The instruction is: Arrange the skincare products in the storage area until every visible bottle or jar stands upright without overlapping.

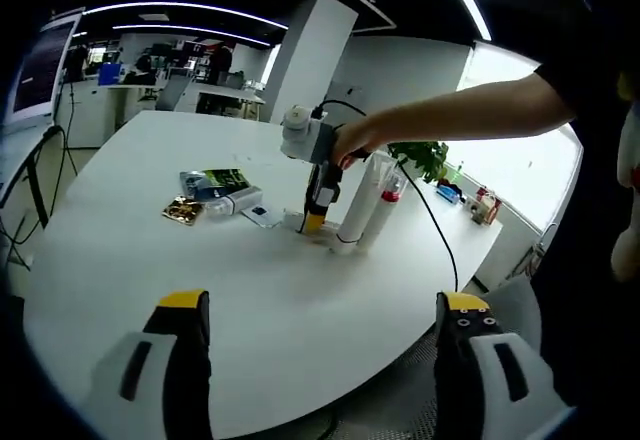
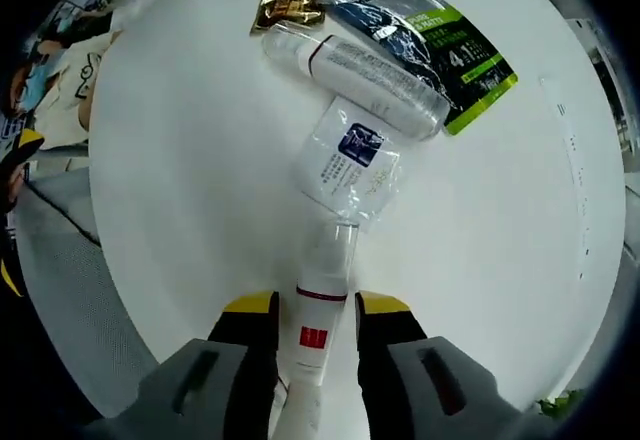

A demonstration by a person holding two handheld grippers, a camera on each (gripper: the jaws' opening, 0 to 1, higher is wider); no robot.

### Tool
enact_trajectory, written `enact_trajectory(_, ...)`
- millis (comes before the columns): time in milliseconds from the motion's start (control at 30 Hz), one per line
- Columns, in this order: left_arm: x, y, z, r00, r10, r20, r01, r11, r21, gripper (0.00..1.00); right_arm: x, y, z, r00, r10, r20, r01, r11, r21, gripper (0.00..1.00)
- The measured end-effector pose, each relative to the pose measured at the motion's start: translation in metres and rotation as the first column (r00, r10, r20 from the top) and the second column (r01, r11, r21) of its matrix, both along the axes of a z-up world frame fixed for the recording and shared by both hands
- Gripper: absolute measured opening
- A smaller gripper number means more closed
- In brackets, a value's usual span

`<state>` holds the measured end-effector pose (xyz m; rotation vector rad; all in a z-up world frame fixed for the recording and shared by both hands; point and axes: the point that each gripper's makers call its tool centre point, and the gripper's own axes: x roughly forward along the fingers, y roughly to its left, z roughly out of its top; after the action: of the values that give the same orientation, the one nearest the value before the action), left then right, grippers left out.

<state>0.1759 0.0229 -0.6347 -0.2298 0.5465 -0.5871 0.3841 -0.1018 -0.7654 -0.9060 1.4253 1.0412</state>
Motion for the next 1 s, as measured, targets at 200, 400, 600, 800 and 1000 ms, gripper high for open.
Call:
enact_trajectory(200, -0.0001, 0.001, -0.0003, 1.0, 0.003, 0.0, -0.003, 1.0, 0.003, 0.86, -0.0002, -0.0046, -0.0042, 1.0, 0.022, 0.011, -0.021, 0.999, -0.026, 0.27)
enact_trajectory(400, 0.0002, 0.0015, -0.0001, 1.0, 0.004, 0.001, -0.004, 1.0, 0.005, 0.86, 0.0015, -0.0064, -0.0036, 0.999, 0.021, 0.023, -0.021, 0.999, -0.027, 0.22)
enact_trajectory(600, 0.0001, 0.0023, -0.0008, 1.0, 0.005, 0.001, -0.005, 1.0, 0.009, 0.86, 0.0024, -0.0067, -0.0043, 0.997, 0.069, 0.04, -0.067, 0.997, -0.031, 0.21)
enact_trajectory(800, -0.0002, 0.0015, -0.0009, 1.0, 0.002, 0.0, -0.002, 1.0, 0.012, 0.86, 0.0027, -0.0074, -0.006, 0.98, 0.193, 0.052, -0.19, 0.98, -0.057, 0.21)
enact_trajectory(1000, -0.0003, 0.0019, -0.0021, 1.0, 0.001, -0.002, -0.001, 1.0, 0.015, 0.86, 0.0079, -0.0075, -0.0094, 0.98, 0.192, 0.054, -0.188, 0.98, -0.071, 0.2)
